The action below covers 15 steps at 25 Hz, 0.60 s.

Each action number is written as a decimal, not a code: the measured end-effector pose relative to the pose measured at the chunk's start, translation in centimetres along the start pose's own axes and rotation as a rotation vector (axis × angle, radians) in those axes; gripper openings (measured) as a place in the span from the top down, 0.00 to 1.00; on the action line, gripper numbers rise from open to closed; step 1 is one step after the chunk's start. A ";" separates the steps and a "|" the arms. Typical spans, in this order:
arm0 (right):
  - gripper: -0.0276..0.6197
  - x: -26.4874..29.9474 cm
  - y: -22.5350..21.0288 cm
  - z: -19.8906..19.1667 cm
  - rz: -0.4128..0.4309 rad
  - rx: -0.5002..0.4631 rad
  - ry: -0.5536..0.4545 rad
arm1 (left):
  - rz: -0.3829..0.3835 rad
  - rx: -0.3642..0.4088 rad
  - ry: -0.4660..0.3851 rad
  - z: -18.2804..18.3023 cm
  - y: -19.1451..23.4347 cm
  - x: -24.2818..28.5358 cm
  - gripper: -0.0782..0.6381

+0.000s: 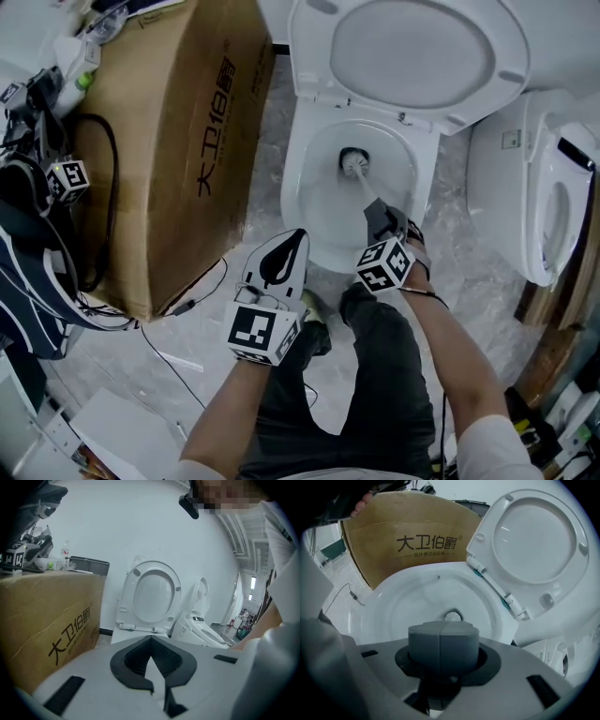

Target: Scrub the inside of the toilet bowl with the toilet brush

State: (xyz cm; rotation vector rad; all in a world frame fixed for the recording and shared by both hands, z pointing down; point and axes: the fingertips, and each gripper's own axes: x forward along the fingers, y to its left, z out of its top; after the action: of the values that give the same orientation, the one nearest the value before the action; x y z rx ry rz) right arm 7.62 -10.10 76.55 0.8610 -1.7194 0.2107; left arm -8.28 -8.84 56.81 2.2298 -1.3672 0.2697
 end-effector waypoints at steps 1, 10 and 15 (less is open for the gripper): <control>0.72 -0.8 -0.3 0.0 0.002 0.024 -0.002 | -0.004 0.001 0.000 0.4 -0.4 -0.3 0.88; 0.72 -12.7 -3.0 0.7 0.100 0.400 -0.064 | -0.074 0.022 0.018 6.4 -6.4 -4.0 0.88; 0.72 -20.7 -4.6 1.4 0.137 0.549 -0.126 | -0.129 0.048 0.020 10.8 -10.5 -6.3 0.88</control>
State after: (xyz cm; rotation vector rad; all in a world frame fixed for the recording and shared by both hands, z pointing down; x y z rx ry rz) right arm 11.33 -5.17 56.24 1.1699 -1.8706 0.7599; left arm -3.07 -5.65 41.69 2.3375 -1.2125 0.2810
